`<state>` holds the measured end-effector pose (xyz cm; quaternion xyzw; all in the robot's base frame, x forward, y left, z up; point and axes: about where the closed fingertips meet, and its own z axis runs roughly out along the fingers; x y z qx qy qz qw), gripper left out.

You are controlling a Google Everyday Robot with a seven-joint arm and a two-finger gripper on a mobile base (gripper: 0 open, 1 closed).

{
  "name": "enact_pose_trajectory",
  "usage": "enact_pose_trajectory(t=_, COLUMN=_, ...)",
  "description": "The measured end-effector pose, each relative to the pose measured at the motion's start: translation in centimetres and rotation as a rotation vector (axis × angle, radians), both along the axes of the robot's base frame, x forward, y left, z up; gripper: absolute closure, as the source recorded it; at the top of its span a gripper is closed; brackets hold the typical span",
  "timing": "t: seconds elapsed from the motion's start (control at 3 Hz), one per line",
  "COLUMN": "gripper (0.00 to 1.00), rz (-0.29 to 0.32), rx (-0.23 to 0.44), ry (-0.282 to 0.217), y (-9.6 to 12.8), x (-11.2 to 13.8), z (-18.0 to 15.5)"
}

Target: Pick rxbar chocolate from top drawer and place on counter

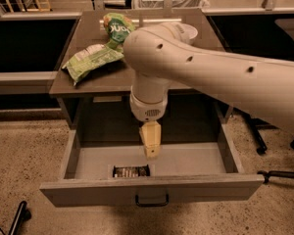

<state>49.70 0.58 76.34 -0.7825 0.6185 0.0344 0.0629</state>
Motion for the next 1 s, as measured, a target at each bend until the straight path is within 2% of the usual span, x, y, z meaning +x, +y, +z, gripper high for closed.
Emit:
enact_pose_trajectory(t=0.33, gripper=0.0, rz=0.139, rx=-0.017, ry=-0.046, y=3.7, x=2.8, z=-4.3)
enact_pose_trajectory(t=0.67, gripper=0.16, rz=0.244, rx=0.0, ry=-0.084, y=5.3, x=4.5, z=-8.1)
enact_pose_trajectory(t=1.0, gripper=0.37, rz=0.297, rx=0.048, ry=-0.11, y=5.4, x=5.4, z=-10.9)
